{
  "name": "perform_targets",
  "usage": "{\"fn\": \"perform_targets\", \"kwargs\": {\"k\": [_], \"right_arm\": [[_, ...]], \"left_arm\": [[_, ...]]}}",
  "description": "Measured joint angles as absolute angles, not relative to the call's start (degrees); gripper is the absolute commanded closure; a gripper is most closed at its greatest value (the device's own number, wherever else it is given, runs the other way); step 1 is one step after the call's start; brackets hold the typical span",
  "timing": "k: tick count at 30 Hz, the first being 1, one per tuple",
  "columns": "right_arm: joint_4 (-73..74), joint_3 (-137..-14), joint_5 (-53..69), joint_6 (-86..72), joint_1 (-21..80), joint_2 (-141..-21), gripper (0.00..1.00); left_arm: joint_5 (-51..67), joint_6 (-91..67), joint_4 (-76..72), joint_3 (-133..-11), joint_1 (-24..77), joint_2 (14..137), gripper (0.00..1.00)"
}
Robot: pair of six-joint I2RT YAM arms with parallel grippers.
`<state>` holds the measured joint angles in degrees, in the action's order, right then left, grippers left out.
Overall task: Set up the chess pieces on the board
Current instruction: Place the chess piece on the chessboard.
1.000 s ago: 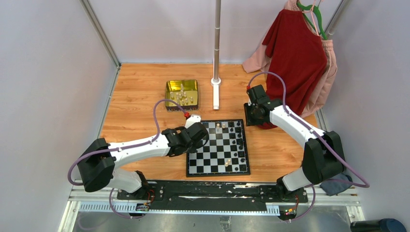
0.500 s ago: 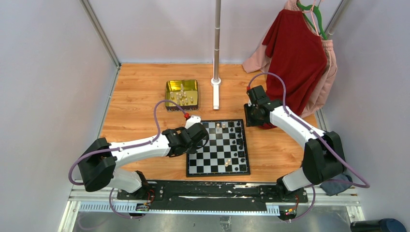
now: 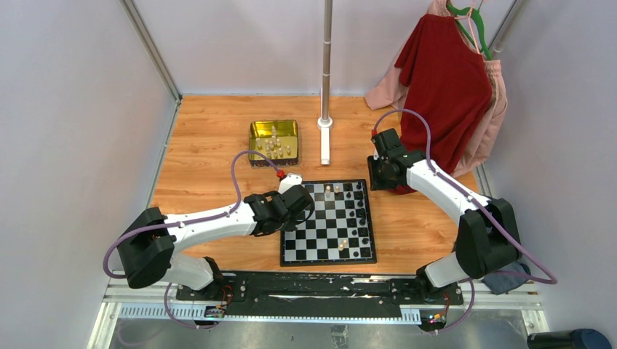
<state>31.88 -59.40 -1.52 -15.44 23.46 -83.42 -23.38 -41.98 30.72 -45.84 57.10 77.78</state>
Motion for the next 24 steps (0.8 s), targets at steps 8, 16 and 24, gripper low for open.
{"fn": "perform_targets", "kwargs": {"k": [8, 16, 24], "right_arm": [[31.73, -59.27, -1.5, -15.42, 23.46, -83.4, 0.67], [31.7, -59.2, -1.5, -15.42, 23.46, -83.37, 0.67], [31.7, -59.18, -1.5, -15.42, 23.44, -83.37, 0.67]], "left_arm": [[-23.38, -42.02, 30.57, -45.84, 57.1, 77.76, 0.95], [-23.18, -42.04, 30.17, -45.84, 57.14, 77.76, 0.96], [-22.96, -42.02, 29.78, -45.84, 57.14, 78.06, 0.77]]}}
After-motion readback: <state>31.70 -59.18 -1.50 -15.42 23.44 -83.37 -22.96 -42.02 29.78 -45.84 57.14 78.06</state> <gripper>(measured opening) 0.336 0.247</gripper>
